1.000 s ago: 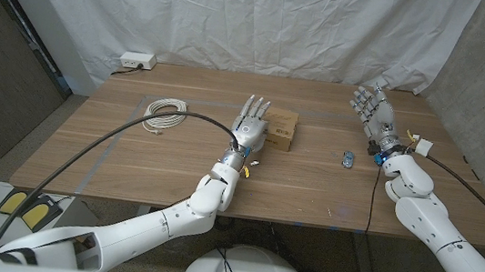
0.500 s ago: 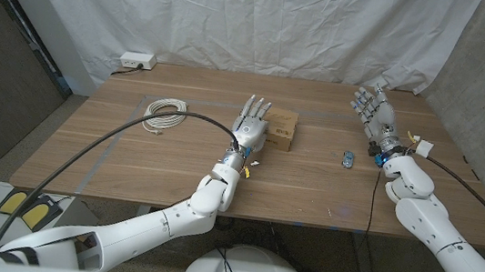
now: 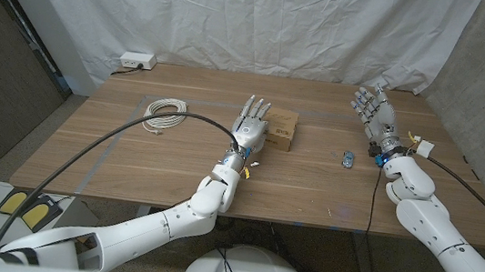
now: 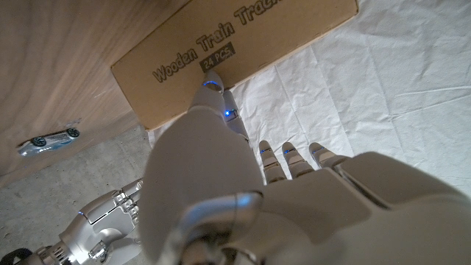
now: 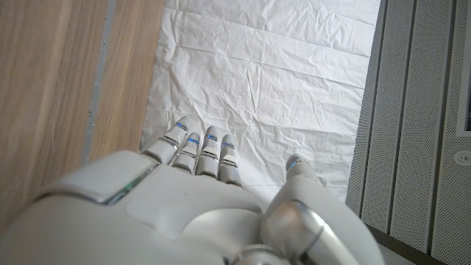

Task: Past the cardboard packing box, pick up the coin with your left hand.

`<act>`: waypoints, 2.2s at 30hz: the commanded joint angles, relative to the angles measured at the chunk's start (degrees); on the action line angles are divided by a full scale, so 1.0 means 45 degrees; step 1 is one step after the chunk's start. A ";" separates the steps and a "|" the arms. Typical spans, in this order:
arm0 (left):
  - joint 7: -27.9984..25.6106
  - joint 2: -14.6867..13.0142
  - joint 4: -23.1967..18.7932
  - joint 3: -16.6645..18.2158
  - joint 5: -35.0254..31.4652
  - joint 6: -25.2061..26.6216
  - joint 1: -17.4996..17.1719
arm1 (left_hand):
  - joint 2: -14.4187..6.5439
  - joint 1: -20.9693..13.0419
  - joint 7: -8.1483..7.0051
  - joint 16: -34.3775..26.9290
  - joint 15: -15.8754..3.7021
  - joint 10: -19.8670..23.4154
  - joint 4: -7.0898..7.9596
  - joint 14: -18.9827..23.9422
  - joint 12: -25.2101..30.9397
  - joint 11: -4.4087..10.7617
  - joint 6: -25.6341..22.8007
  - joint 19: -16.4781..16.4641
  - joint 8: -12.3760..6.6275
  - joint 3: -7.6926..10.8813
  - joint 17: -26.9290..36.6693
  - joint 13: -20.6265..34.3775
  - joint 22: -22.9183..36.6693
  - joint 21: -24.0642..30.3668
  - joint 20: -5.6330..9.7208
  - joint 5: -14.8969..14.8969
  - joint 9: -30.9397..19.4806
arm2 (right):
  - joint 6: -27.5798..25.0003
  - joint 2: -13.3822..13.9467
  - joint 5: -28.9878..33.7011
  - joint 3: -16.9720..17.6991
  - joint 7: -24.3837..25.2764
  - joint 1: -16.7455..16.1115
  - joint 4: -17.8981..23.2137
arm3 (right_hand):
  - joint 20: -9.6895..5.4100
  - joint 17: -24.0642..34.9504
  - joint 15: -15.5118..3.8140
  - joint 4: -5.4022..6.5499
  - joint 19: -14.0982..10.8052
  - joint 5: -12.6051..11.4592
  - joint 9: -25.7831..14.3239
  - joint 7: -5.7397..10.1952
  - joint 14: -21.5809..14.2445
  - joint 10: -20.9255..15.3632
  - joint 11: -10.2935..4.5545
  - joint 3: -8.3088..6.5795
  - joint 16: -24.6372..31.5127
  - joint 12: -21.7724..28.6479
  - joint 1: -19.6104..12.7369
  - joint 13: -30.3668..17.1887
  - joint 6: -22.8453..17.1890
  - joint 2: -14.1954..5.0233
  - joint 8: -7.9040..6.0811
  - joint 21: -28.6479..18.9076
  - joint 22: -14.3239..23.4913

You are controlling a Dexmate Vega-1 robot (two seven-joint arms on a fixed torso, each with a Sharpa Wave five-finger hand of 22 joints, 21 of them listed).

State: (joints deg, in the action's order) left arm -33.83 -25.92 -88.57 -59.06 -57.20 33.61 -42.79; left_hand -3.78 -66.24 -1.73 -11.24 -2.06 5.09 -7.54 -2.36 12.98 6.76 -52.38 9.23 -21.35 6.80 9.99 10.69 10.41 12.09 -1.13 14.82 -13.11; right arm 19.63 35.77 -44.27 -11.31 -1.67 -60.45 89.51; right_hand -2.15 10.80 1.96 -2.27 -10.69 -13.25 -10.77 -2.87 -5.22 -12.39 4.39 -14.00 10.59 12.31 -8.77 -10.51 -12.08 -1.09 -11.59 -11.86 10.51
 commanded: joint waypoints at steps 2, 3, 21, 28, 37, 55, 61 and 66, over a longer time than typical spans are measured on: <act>0.0068 0.0021 -0.0068 -0.0046 -0.0012 0.0104 0.0008 | 0.0020 -0.0145 -0.0586 -0.0012 -0.0289 0.0104 -0.0082 0.0078 -0.0013 -0.0053 -0.0805 0.0066 -0.0287 -0.0049 0.0092 0.0021 0.0038 0.0045 -0.0173 -0.0026 -0.0663 | -0.0018 0.0059 -0.0019 0.0071 0.0003 -0.0105 0.0071 | -0.0165 0.0019 0.0051 -0.0016 0.0011 -0.0075 -0.0027 0.0009 0.0013 -0.0076 0.0038 0.0022 0.0060 -0.0012 -0.0017 -0.0030 -0.0080 -0.0062 0.0059 0.0026 0.0053; 0.0106 0.0013 -0.0087 -0.0045 -0.0008 0.0122 0.0004 | 0.0030 -0.0140 -0.0667 -0.0014 -0.0289 0.0113 -0.0075 0.0087 -0.0016 -0.0053 -0.0809 0.0066 -0.0320 -0.0060 0.0100 0.0025 0.0038 0.0042 -0.0159 -0.0032 -0.0696 | -0.0028 0.0059 -0.0021 0.0071 0.0011 -0.0102 0.0073 | -0.0165 0.0019 0.0044 -0.0017 0.0010 -0.0075 -0.0027 0.0008 0.0012 -0.0080 0.0040 0.0023 0.0060 -0.0011 -0.0017 -0.0031 -0.0085 -0.0063 0.0057 0.0026 0.0053; 0.0105 -0.0228 -0.0513 0.0131 -0.0003 0.0162 -0.0203 | 0.0111 -0.0049 -0.0985 -0.0105 -0.0234 0.0452 0.0057 0.0322 0.0012 -0.0018 -0.0718 0.0061 -0.0957 -0.0205 0.0236 0.0089 0.0045 0.0012 -0.0202 -0.0092 -0.1387 | -0.0039 0.0067 0.0033 0.0066 0.0037 -0.0035 0.0114 | -0.0152 0.0019 0.0065 -0.0031 0.0025 -0.0075 -0.0027 0.0012 0.0016 -0.0082 0.0049 0.0036 0.0060 -0.0011 -0.0016 -0.0031 -0.0076 -0.0072 0.0061 0.0030 0.0054; -0.0112 -0.0270 -0.0555 0.0287 0.0230 -0.0203 -0.0244 | 0.0045 -0.0004 -0.0974 -0.0127 -0.0211 0.0530 0.0130 0.0367 0.0003 -0.0038 -0.0706 0.0050 -0.1268 -0.0233 0.0282 0.0109 0.0048 0.0008 -0.0234 -0.0112 -0.1704 | -0.0033 0.0063 0.0044 0.0056 0.0034 -0.0037 0.0157 | -0.0149 0.0019 0.0057 -0.0038 0.0028 -0.0076 -0.0027 0.0004 0.0014 -0.0078 0.0026 0.0041 0.0060 -0.0014 -0.0016 -0.0031 -0.0086 -0.0078 0.0057 0.0030 0.0054; -0.0588 -0.0226 -0.0468 0.0499 0.0501 -0.0547 -0.0307 | -0.0064 -0.0114 -0.0771 -0.0297 -0.0327 0.1190 0.0145 0.0838 0.0173 0.0079 -0.1037 -0.0205 -0.2118 -0.0229 0.0355 0.0146 0.0045 0.0075 -0.0313 -0.0168 -0.2398 | 0.0005 0.0074 0.0119 0.0066 0.0118 -0.0086 0.0293 | -0.0150 0.0020 0.0055 -0.0043 0.0025 -0.0075 -0.0026 0.0010 0.0020 -0.0079 0.0038 0.0049 0.0058 -0.0014 -0.0013 -0.0031 -0.0090 -0.0082 0.0056 0.0029 0.0054; -0.1016 -0.0152 -0.0407 0.0593 0.0527 -0.0604 -0.0351 | -0.0220 -0.0350 -0.0444 -0.0518 -0.0703 0.2150 0.0127 0.1658 0.0372 0.0274 -0.1520 -0.0540 -0.3399 -0.0169 0.0439 0.0197 0.0039 0.0120 -0.0296 -0.0308 -0.3382 | 0.0046 0.0159 0.0213 0.0204 0.0399 -0.0423 0.0697 | -0.0144 0.0020 0.0046 -0.0055 0.0028 -0.0075 -0.0026 0.0021 0.0010 -0.0088 0.0039 0.0065 0.0063 -0.0012 -0.0006 -0.0031 -0.0084 -0.0081 0.0059 0.0029 0.0054; -0.1039 -0.0329 -0.0828 0.0728 0.0616 -0.0700 -0.0500 | -0.0246 -0.0369 -0.0325 -0.0532 -0.0758 0.2289 0.0141 0.1786 0.0377 0.0303 -0.1566 -0.0682 -0.3612 -0.0159 0.0449 0.0202 0.0039 0.0153 -0.0311 -0.0340 -0.3539 | 0.0145 0.0176 0.0259 0.0279 0.0470 -0.0577 0.0811 | -0.0147 0.0021 0.0055 -0.0057 0.0026 -0.0075 -0.0026 0.0023 0.0009 -0.0077 0.0028 0.0075 0.0063 -0.0017 0.0001 -0.0031 -0.0083 -0.0077 0.0060 0.0028 0.0054; -0.1194 -0.0364 -0.0918 0.0798 0.0518 -0.0694 -0.0543 | -0.0275 -0.0381 -0.0238 -0.0562 -0.0760 0.2447 0.0157 0.1948 0.0396 0.0311 -0.1618 -0.0782 -0.3773 -0.0146 0.0453 0.0205 0.0038 0.0170 -0.0350 -0.0365 -0.3647 | 0.0212 0.0180 0.0269 0.0342 0.0519 -0.0705 0.0882 | -0.0147 0.0022 0.0057 -0.0059 0.0020 -0.0075 -0.0026 0.0016 0.0010 -0.0075 0.0027 0.0084 0.0063 -0.0018 0.0009 -0.0031 -0.0078 -0.0071 0.0062 0.0025 0.0054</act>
State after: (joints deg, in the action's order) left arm -37.72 -27.02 -91.15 -56.29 -54.59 30.72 -44.57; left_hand -4.52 -67.47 -2.03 -13.36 -2.16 15.43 -6.72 5.69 14.43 8.11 -55.34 6.01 -37.54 5.87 11.87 11.35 10.39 12.59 -2.69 13.48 -13.18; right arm 19.94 36.43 -43.30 -10.39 0.06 -62.35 92.54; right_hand -2.15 10.79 2.16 -2.51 -10.69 -13.25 -10.77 -2.87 -5.01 -12.38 4.40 -13.76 10.59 12.31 -8.77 -10.51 -12.08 -1.08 -11.58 -11.86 10.51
